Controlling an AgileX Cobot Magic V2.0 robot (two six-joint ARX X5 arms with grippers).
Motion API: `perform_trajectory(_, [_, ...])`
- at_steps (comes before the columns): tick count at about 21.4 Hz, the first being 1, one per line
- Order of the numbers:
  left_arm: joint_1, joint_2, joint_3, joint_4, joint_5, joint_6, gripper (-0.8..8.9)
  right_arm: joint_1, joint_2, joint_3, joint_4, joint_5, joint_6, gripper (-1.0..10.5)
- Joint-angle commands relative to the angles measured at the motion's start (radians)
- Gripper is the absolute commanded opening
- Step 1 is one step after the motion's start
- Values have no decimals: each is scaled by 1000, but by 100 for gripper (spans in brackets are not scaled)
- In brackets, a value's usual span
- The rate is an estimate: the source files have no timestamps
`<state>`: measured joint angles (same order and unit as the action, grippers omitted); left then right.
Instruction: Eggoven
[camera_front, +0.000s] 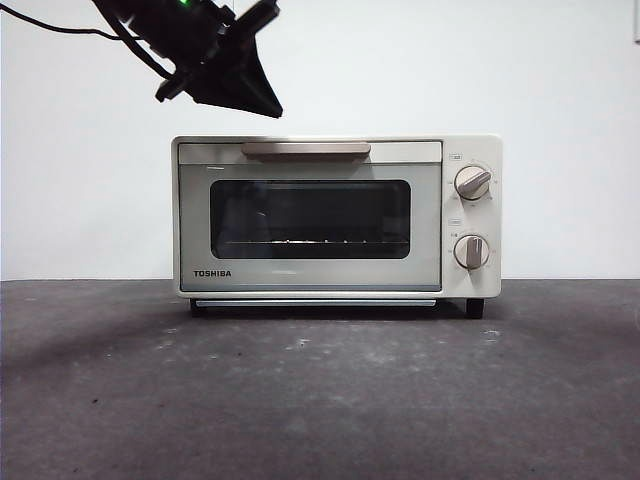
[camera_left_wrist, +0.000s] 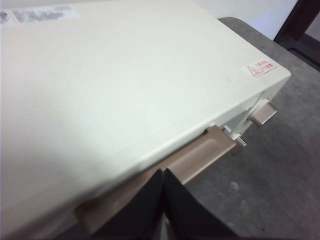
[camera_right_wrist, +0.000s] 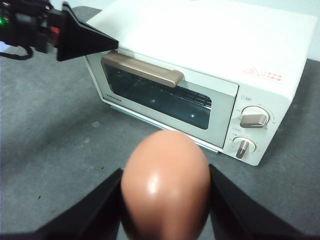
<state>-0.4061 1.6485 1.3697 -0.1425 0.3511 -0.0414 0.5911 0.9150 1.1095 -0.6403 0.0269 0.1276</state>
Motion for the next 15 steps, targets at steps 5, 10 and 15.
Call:
perform_trajectory(5, [-23, 56, 27, 34, -21, 34, 7, 9, 5, 18, 3, 3, -11, 3])
perform_trajectory(10, [-28, 85, 27, 33, -64, 39, 7, 9, 4, 18, 1, 0, -12, 3])
perform_trajectory(15, [-28, 88, 27, 32, -68, 57, 7, 9, 3, 18, -20, 0, -12, 3])
